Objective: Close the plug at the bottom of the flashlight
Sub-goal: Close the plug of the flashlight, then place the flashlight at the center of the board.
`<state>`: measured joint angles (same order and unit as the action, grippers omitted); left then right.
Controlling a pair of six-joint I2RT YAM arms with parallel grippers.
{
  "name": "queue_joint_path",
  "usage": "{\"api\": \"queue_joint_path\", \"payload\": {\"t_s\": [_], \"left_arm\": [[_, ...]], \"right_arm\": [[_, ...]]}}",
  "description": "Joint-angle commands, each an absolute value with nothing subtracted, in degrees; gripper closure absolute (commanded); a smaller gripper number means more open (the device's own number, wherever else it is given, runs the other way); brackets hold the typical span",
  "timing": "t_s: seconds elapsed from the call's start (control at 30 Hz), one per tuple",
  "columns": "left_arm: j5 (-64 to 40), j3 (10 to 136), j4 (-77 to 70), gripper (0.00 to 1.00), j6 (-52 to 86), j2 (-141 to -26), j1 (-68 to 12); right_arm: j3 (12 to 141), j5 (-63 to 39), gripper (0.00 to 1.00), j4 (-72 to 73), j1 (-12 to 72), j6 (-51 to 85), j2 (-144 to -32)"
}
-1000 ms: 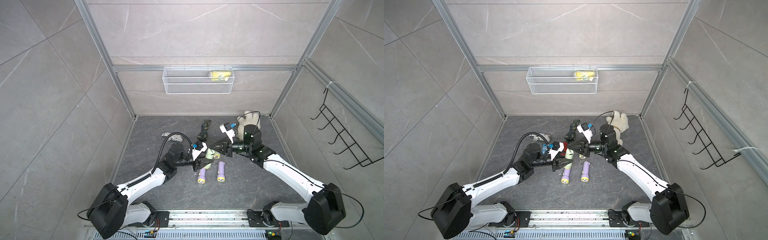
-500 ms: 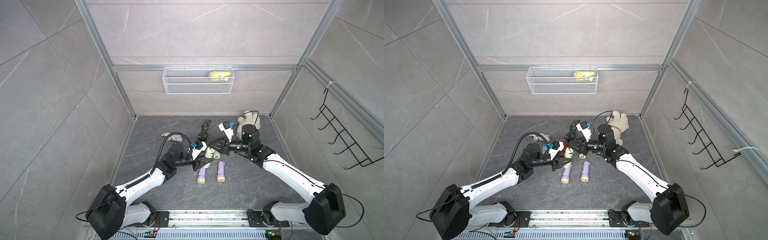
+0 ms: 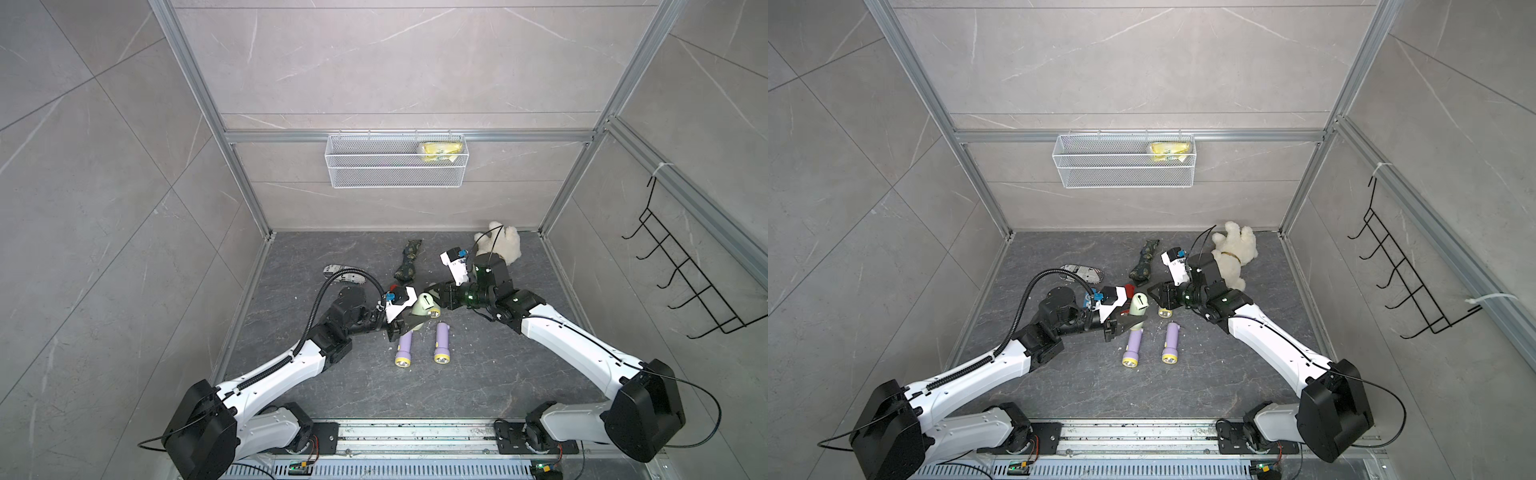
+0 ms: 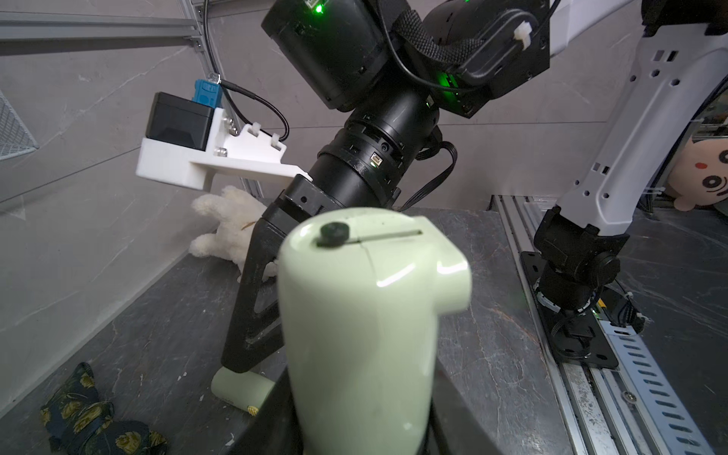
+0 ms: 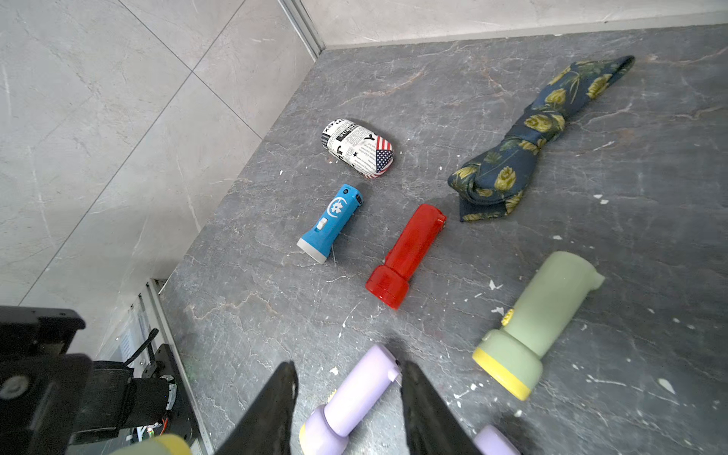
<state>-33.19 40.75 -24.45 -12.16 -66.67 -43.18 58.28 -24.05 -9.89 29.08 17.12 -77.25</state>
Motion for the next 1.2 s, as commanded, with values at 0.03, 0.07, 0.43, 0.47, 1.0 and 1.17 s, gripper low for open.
{"api": "queue_joint_path", "payload": {"t_s": [0.03,0.07,0.43,0.47,1.0,1.17], "left_arm": [[-30.7,44.0,-24.4,1.0,-17.0,-66.3,-44.2],[-30.0,44.0,-24.1,1.0,-17.3,-66.2,-44.4],[-13.7,44.1,-11.8,1.0,-11.6,-63.1,-44.7],[-9.6,44.1,-8.5,1.0,-9.0,-62.6,-44.7],[18.8,46.8,39.0,1.0,27.5,-63.2,-44.6],[18.5,44.1,40.0,1.0,32.8,-63.4,-43.0]], "right_arm": [[60.3,-21.8,0.51,-12.2,29.4,17.4,-78.4],[60.4,-21.4,0.51,-12.4,29.4,17.4,-78.5],[61.7,-11.0,0.33,-18.4,29.4,16.8,-78.9],[61.5,-9.7,0.28,-18.6,29.4,16.8,-78.7],[59.7,-3.2,0.0,-18.1,29.4,18.6,-77.1],[59.5,-3.2,0.0,-18.4,29.4,18.5,-77.0]]}}
